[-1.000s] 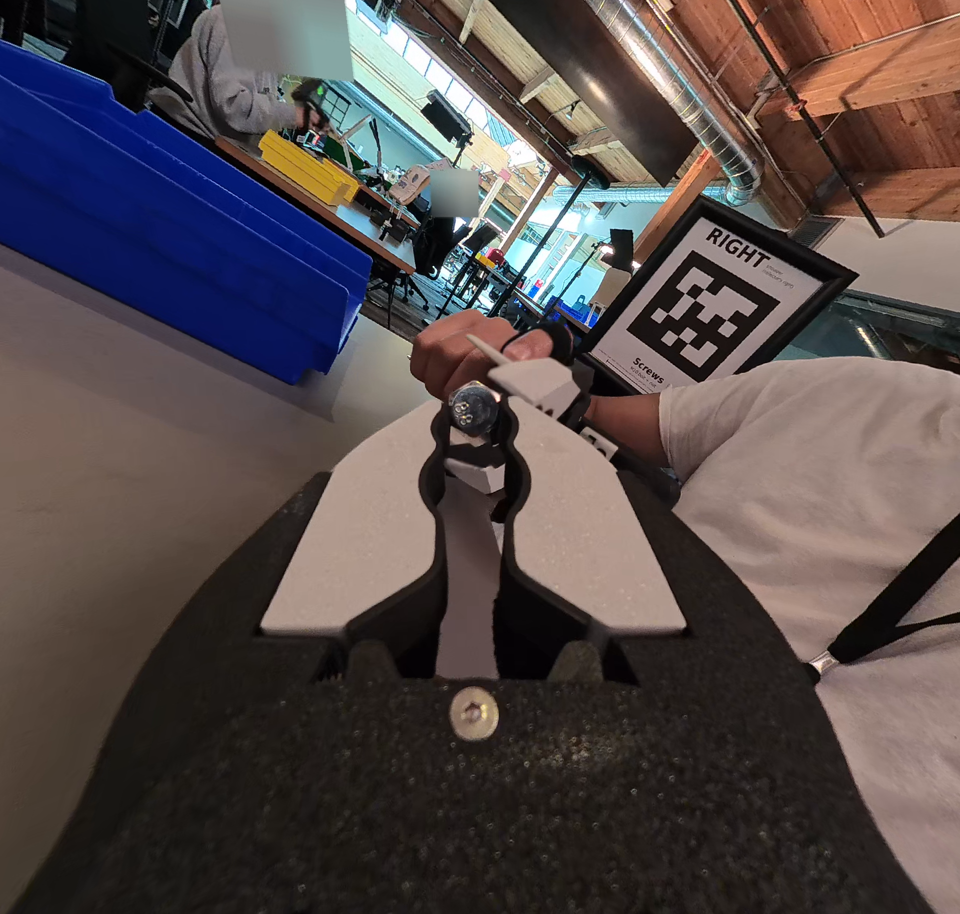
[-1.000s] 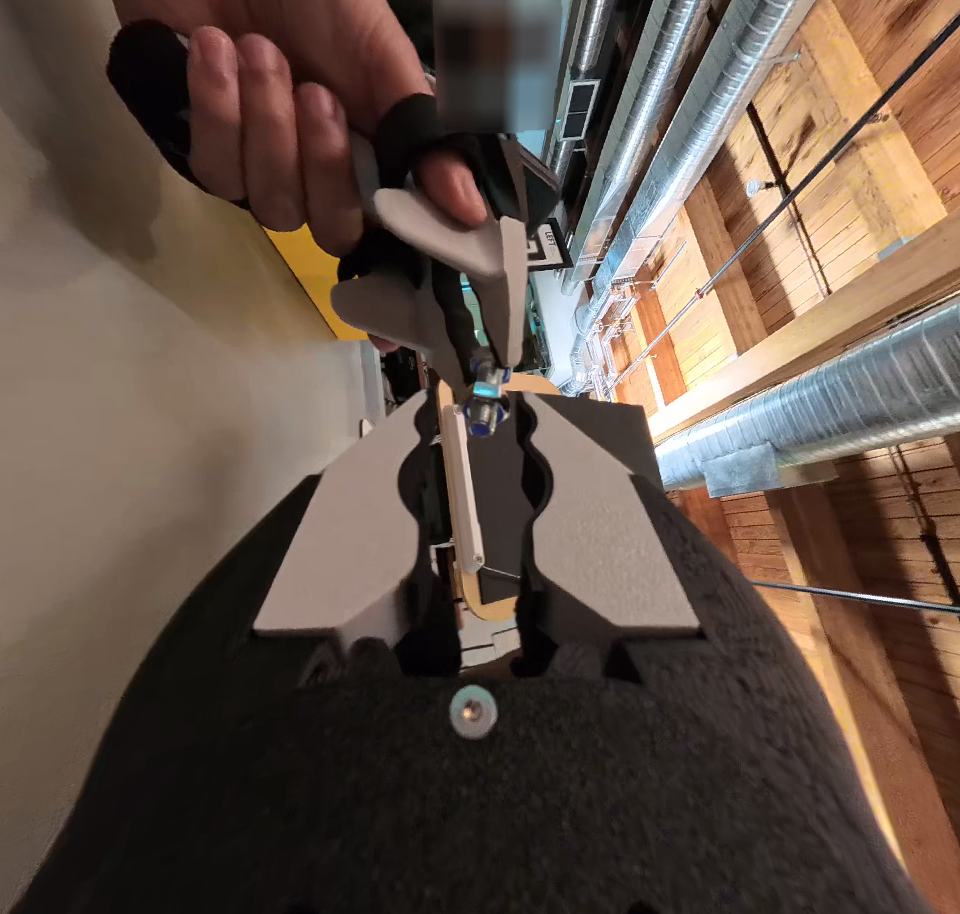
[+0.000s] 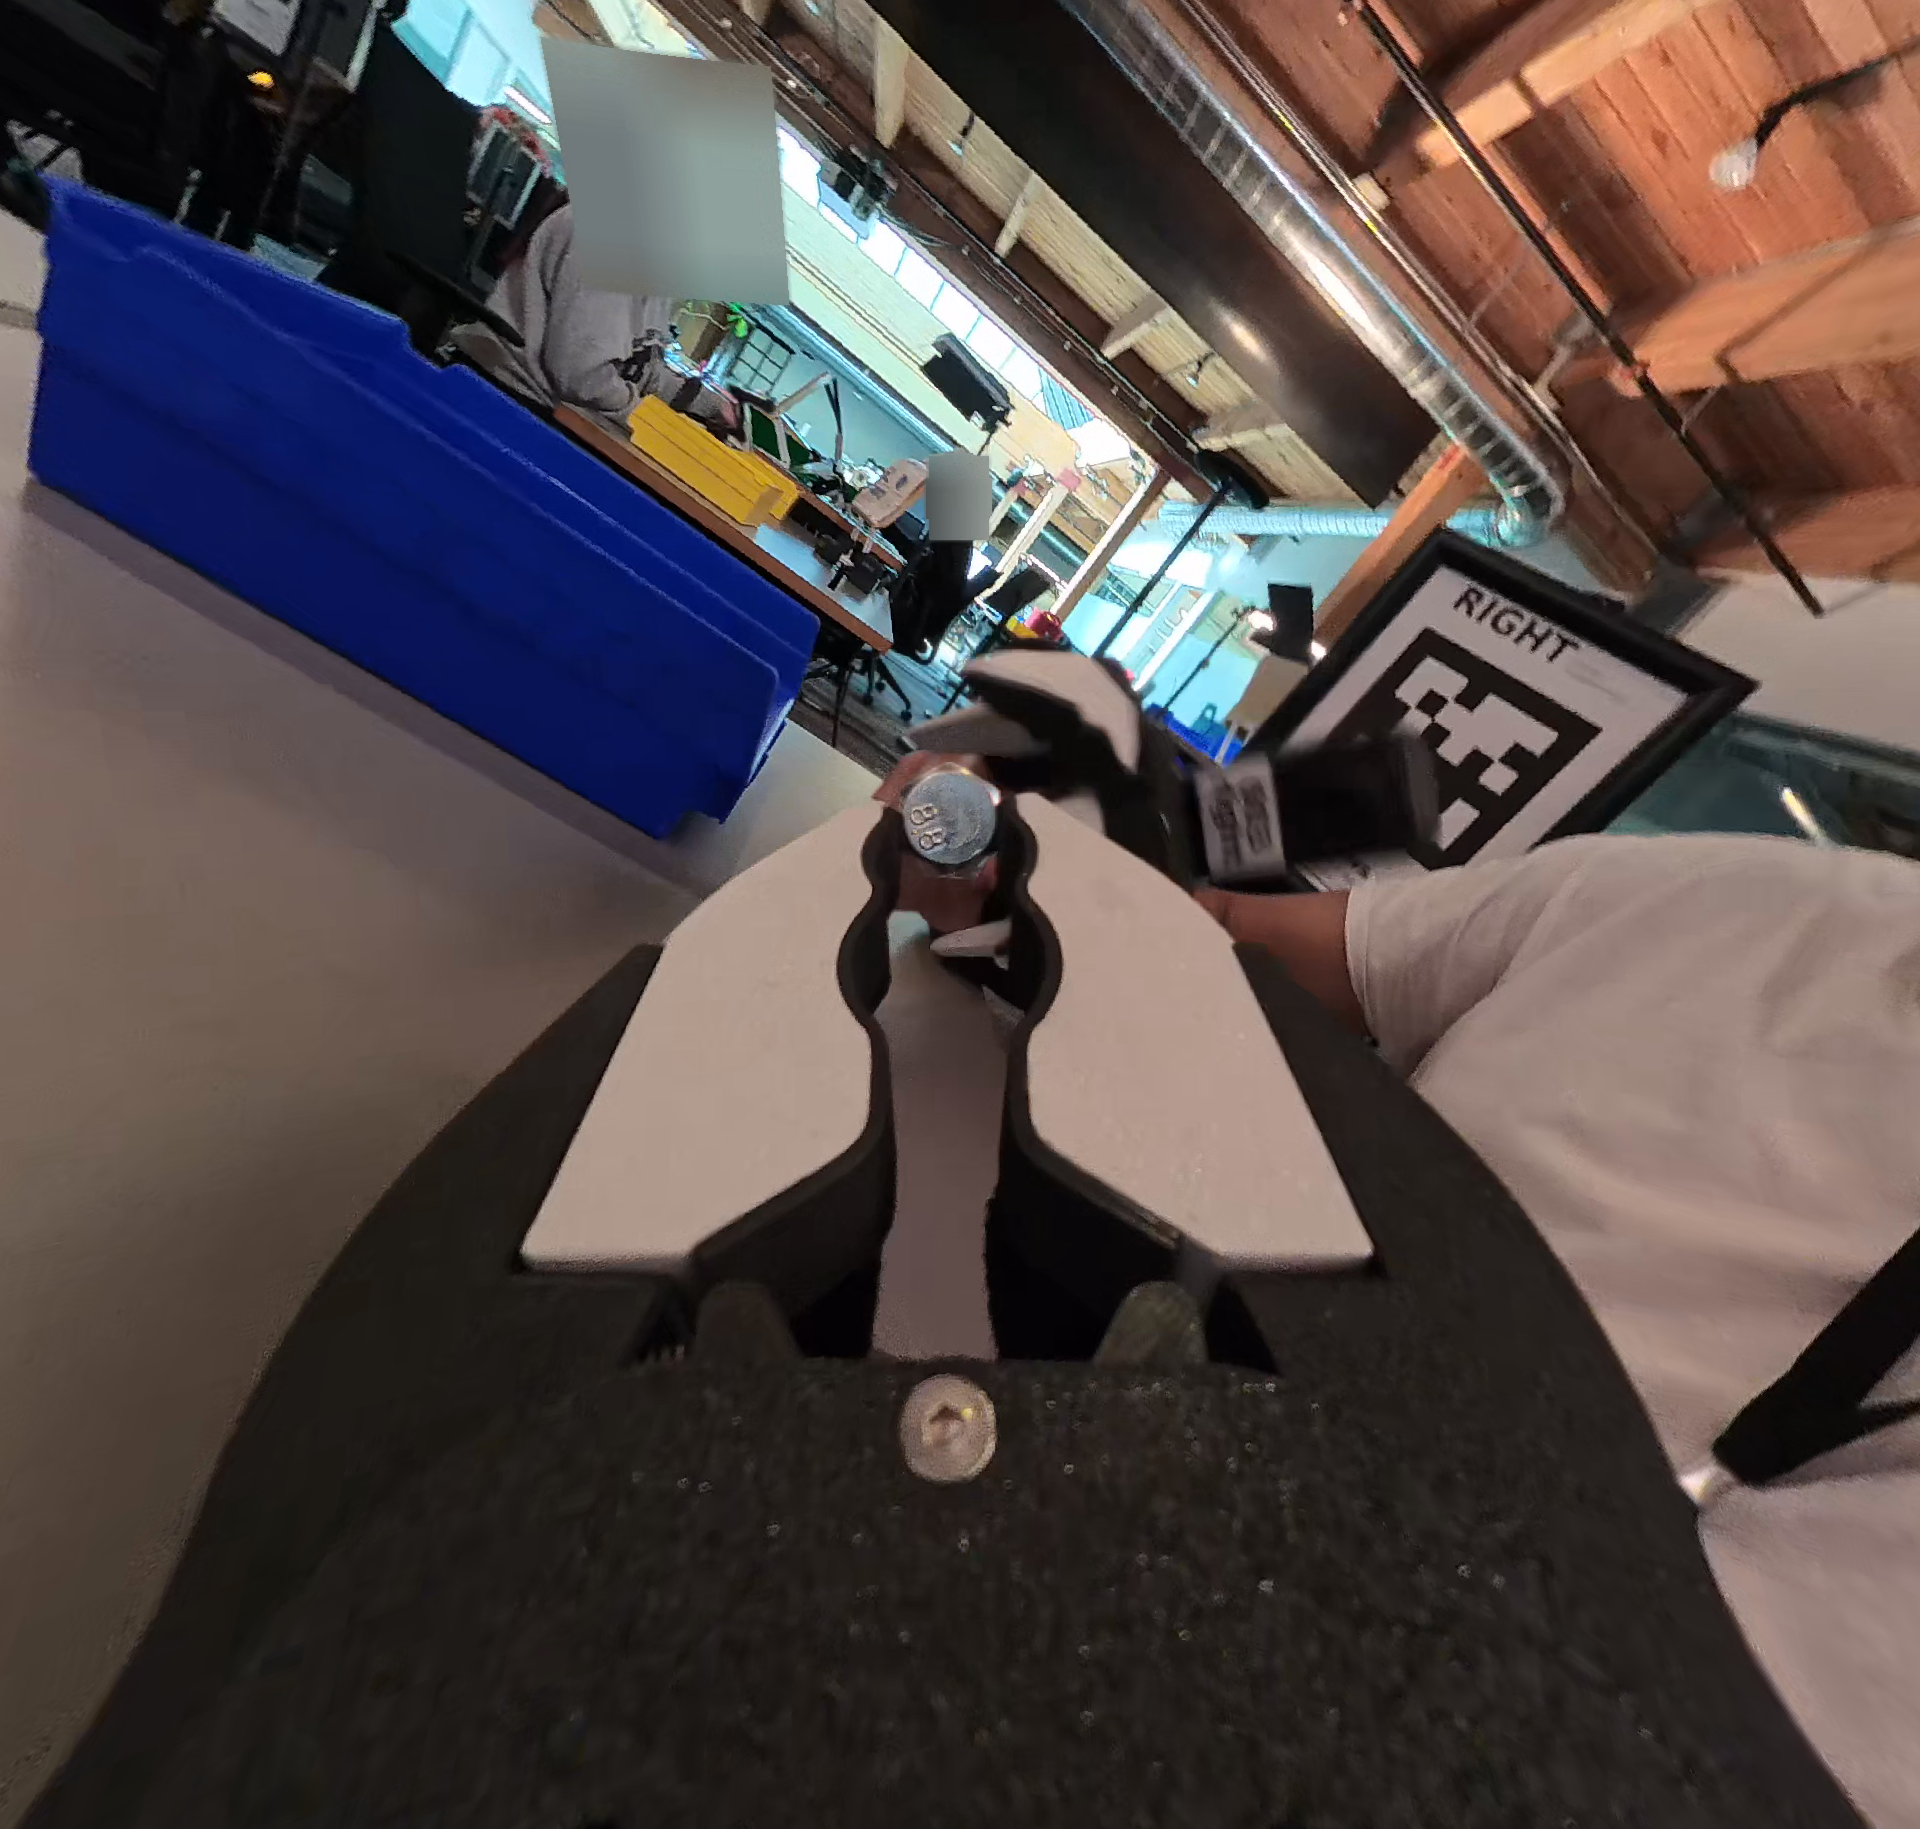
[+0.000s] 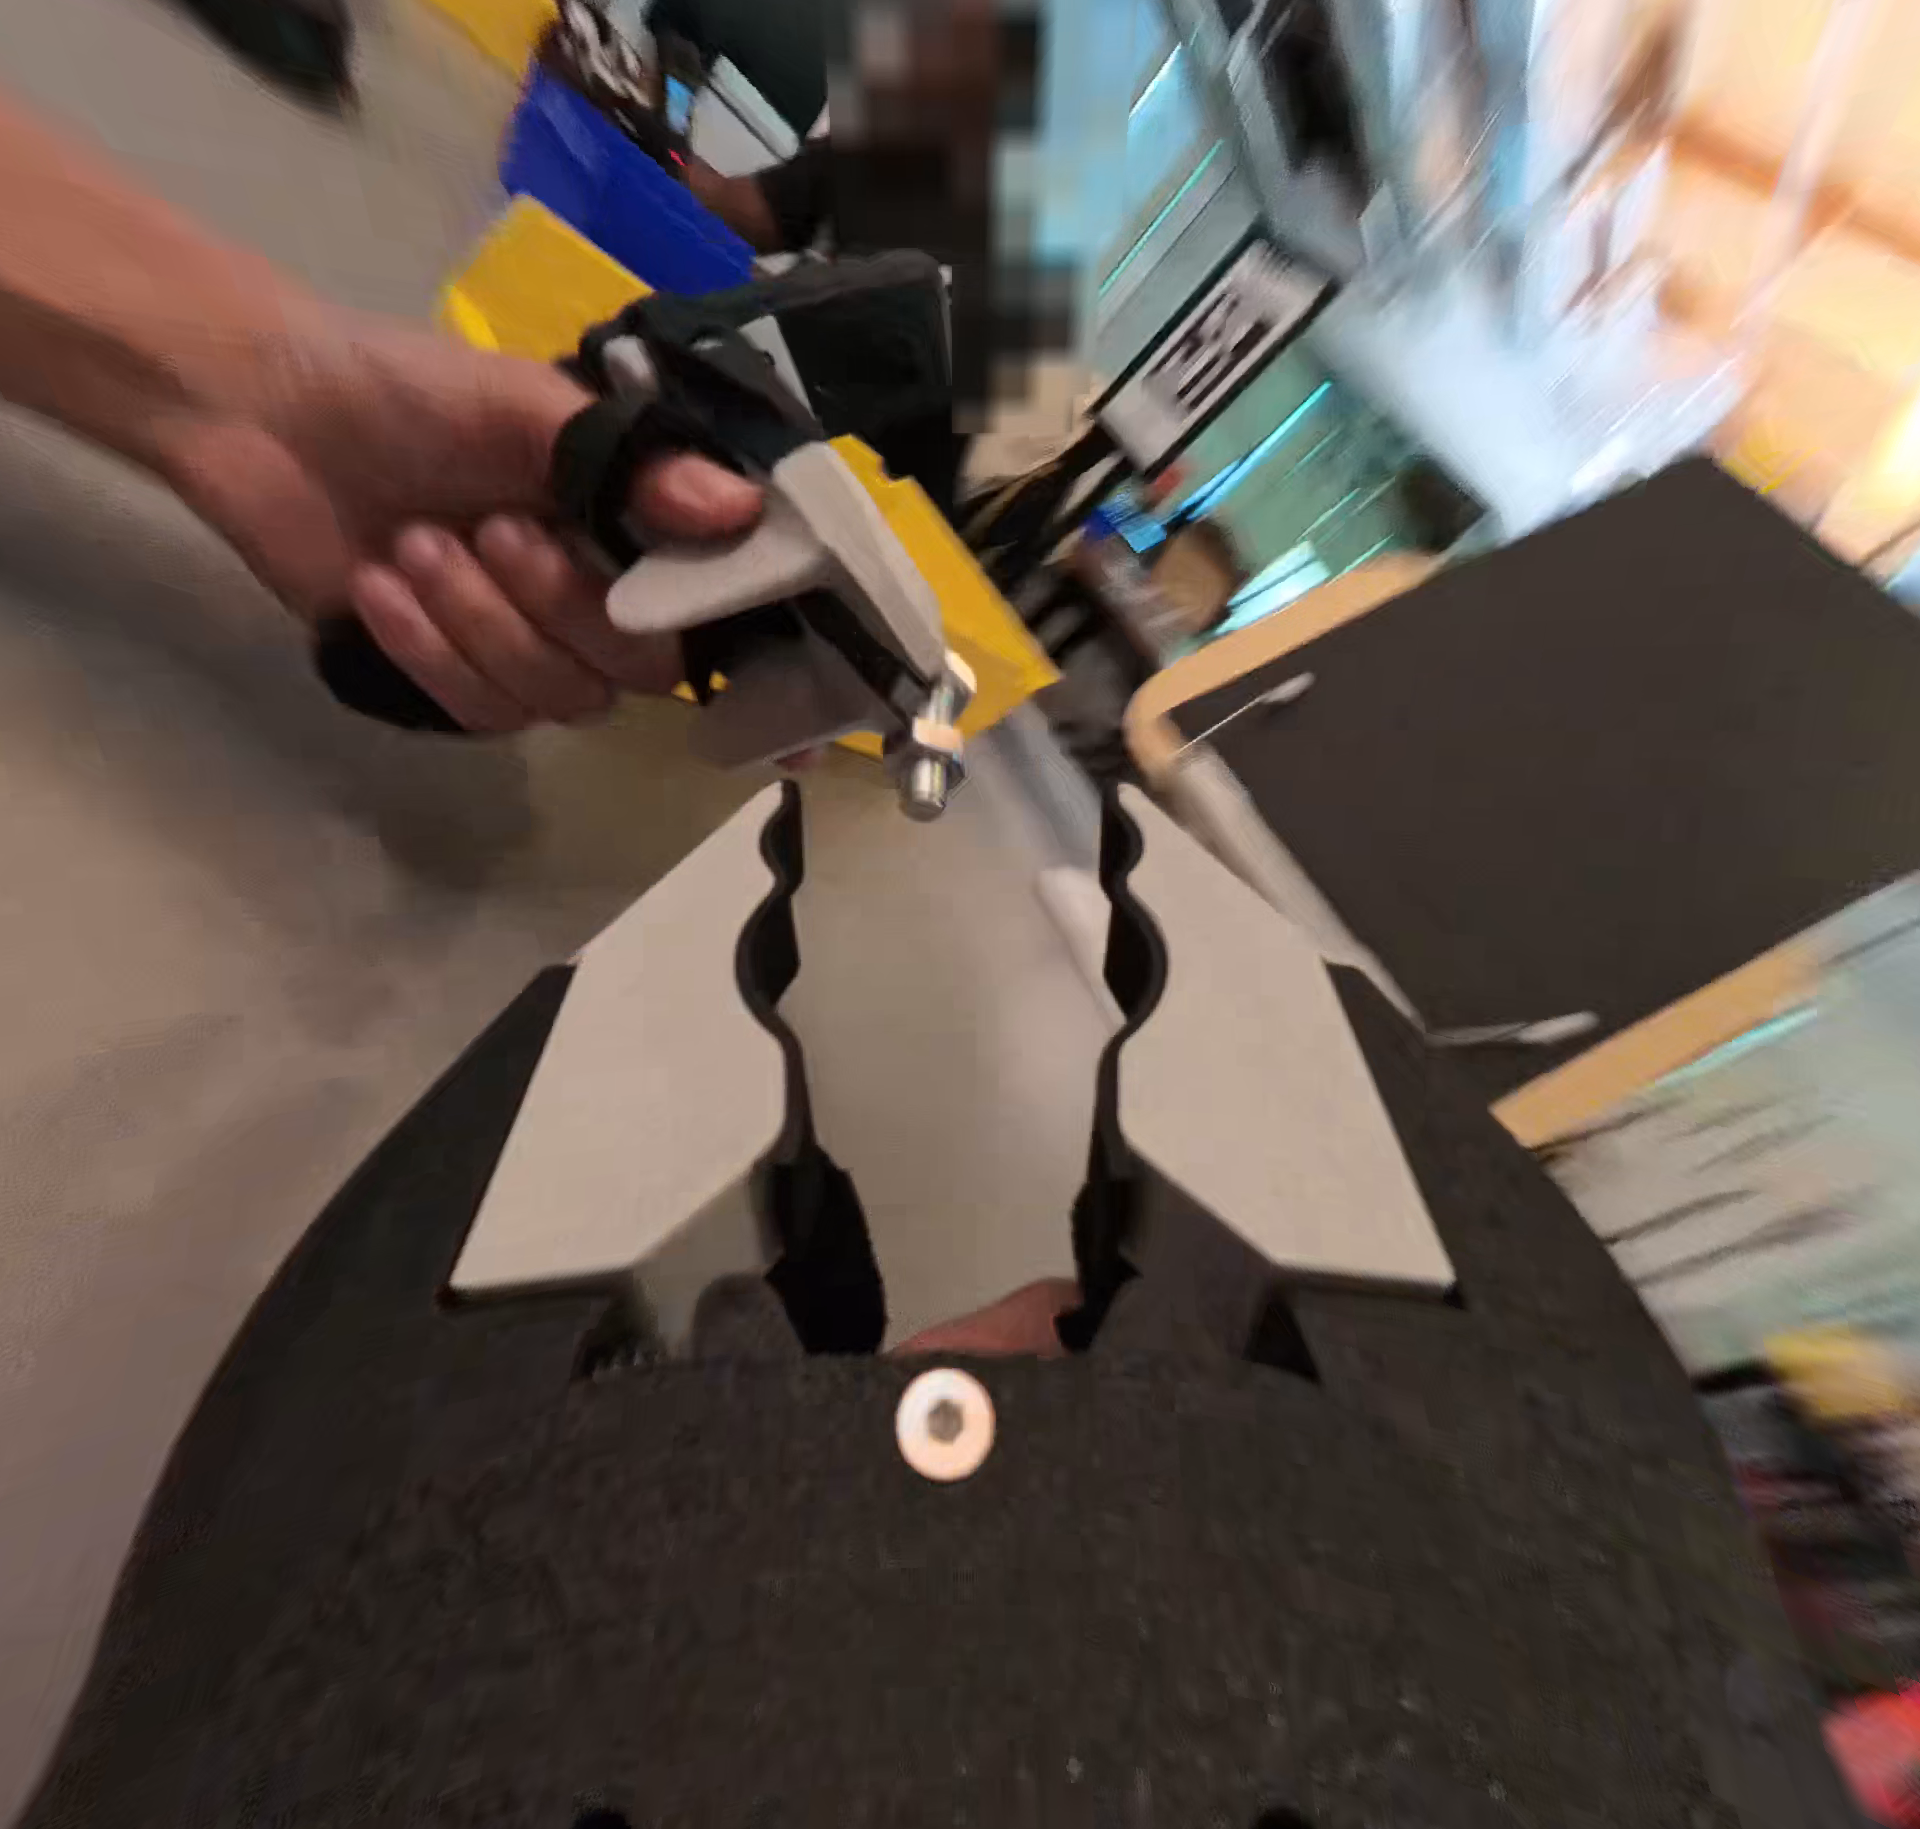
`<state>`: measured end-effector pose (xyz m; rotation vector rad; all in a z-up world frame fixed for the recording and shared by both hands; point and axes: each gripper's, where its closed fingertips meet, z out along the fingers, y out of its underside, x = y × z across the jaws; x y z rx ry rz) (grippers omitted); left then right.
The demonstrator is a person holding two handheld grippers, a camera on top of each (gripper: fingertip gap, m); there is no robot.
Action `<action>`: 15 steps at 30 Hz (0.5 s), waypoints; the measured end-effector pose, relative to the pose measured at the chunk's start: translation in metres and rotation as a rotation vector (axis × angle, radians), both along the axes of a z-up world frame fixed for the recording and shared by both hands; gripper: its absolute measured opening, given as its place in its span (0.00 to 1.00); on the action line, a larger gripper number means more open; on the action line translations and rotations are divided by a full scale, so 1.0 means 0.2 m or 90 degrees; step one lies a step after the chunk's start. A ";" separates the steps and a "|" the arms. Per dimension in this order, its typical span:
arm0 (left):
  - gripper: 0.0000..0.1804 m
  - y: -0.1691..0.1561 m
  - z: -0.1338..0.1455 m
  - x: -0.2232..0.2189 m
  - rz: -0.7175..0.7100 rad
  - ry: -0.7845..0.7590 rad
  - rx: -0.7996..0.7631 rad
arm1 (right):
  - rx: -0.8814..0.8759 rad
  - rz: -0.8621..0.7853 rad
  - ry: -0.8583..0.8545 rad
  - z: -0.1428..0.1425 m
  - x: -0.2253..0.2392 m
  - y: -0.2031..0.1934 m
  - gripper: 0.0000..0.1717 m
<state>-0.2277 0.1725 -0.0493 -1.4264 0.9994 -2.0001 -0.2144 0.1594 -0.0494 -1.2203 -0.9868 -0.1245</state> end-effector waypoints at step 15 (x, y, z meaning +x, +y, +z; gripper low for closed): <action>0.09 -0.10 -0.03 0.06 -0.060 0.025 -0.042 | 0.385 -0.124 -0.391 -0.03 -0.01 0.00 0.10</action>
